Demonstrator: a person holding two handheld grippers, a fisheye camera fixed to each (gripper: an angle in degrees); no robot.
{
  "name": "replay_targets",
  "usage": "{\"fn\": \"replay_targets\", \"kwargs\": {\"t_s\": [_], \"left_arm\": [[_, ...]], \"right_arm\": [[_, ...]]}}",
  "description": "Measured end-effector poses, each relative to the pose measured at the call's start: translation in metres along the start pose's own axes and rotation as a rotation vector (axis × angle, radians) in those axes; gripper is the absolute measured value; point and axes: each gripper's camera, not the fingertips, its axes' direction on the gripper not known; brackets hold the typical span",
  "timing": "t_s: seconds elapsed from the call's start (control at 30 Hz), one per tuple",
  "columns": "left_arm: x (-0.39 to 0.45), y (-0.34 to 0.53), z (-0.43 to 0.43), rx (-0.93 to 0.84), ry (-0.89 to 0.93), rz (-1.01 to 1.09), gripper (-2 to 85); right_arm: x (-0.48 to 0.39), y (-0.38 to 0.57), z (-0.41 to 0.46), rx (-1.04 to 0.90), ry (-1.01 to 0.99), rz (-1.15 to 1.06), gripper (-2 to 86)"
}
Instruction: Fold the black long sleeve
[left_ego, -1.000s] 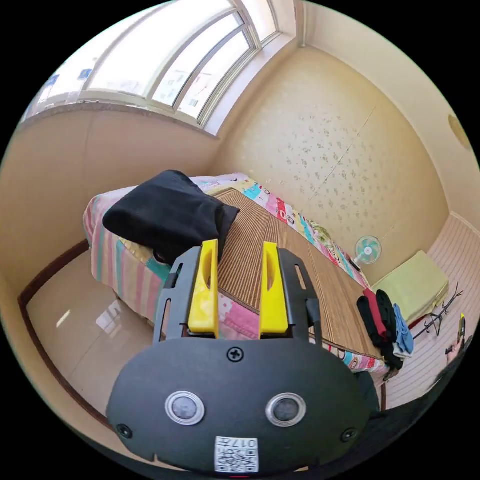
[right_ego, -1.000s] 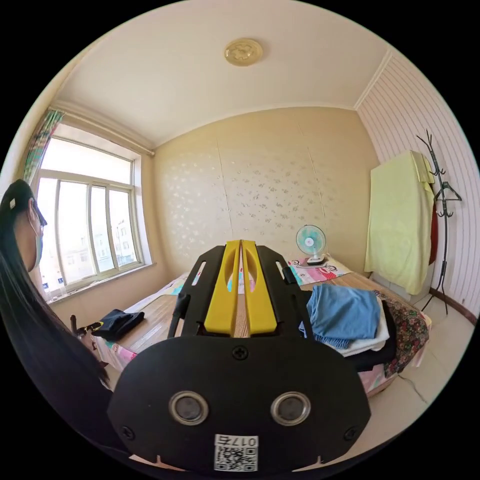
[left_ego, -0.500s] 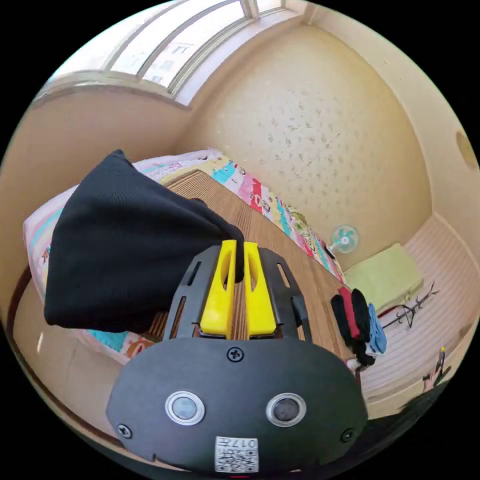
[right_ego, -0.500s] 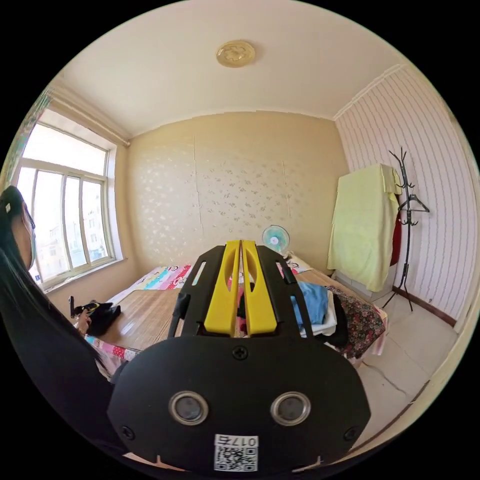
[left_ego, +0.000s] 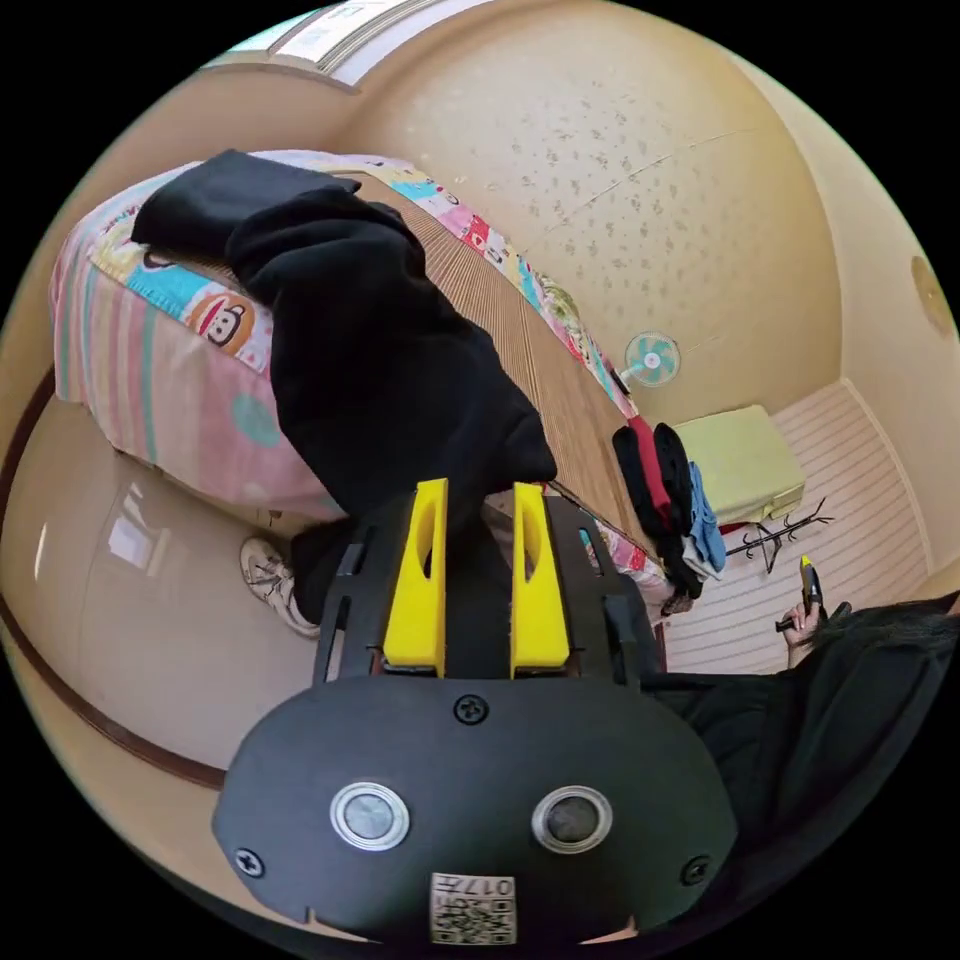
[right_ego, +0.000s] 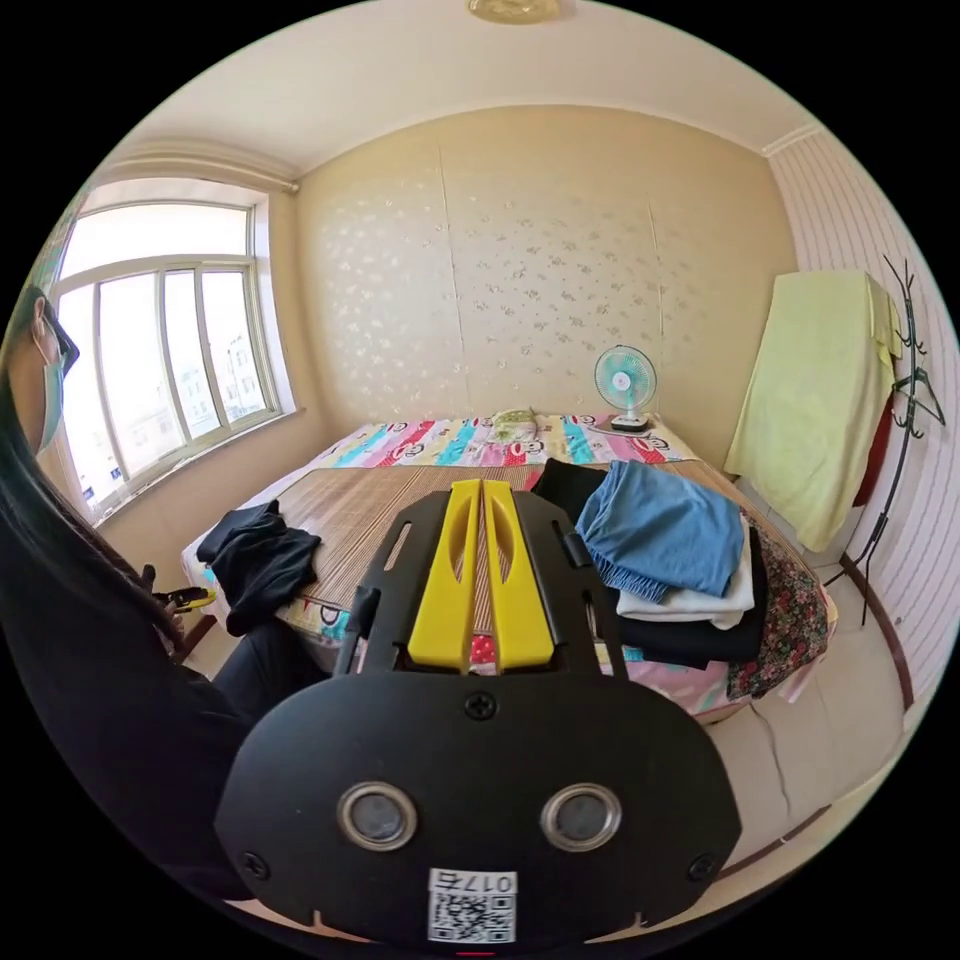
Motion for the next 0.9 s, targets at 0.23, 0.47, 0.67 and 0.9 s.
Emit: {"fn": "replay_targets", "kwargs": {"t_s": [0.23,0.47,0.67,0.9], "left_arm": [[0.105,-0.095,0.077,-0.131,0.053,0.124,12.3],[0.120,-0.129,0.217,-0.352,-0.442,0.090,11.5],[0.110,-0.101,0.078,-0.194,0.104,0.191,3.8],[0.107,-0.028,-0.195,0.285,0.945,0.582,3.9]], "right_arm": [[0.041,0.033,0.009,0.058,-0.150,0.098,0.2],[0.067,0.066,-0.042,0.035,-0.012,0.152,0.2],[0.100,0.097,-0.091,0.070,0.090,0.200,0.3],[0.096,0.073,-0.009,0.032,-0.155,-0.070,1.9]]}}
